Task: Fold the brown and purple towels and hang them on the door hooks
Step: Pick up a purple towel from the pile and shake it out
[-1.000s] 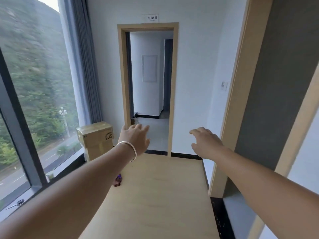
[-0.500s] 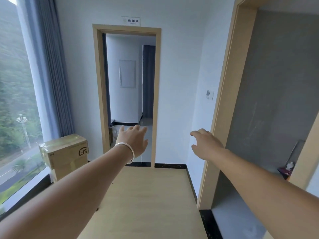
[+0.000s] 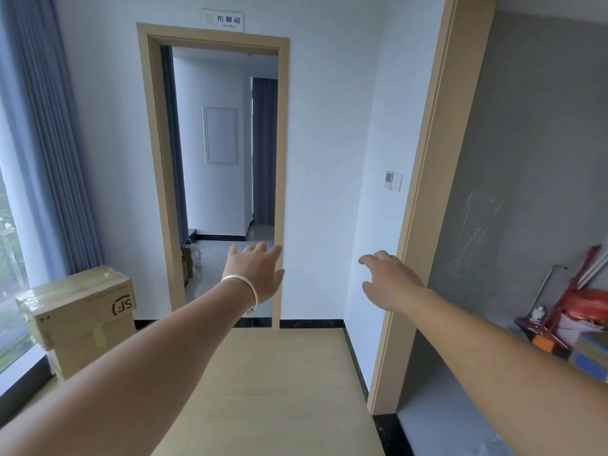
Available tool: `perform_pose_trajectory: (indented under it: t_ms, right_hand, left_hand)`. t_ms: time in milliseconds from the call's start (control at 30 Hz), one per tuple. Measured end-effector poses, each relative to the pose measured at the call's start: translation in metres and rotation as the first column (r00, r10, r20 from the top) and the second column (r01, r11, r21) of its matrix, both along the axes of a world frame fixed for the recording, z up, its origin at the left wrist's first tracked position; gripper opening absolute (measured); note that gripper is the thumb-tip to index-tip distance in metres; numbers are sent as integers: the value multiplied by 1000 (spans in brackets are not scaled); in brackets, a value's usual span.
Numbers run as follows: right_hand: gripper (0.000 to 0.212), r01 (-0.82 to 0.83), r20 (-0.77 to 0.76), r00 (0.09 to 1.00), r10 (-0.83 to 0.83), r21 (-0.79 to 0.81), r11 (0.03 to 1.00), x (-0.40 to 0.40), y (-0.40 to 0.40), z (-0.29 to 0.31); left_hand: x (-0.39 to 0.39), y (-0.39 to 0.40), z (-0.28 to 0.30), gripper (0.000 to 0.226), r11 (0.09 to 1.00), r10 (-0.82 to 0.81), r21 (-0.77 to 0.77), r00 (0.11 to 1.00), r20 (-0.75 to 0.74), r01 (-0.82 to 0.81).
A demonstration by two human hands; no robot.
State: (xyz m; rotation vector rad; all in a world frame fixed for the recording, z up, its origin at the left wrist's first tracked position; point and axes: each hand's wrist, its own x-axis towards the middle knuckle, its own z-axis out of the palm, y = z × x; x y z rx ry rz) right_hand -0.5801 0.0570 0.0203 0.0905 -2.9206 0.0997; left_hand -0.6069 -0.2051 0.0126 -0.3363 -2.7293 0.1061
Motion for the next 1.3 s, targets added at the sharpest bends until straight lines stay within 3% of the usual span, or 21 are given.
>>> perform_pose_trajectory:
  t_ms: [700,1300]
  right_hand:
    - [54,-14,6,1000,15,-58,998,-286,81,-3]
    - [57,75,15,997,-74,-40,996,-548,58,-7]
  left_hand:
    - [-279,80,4,42,999,34,-40,999,12,-33]
    - [-568,72,-4,54,998,-61,-1,998,17,61]
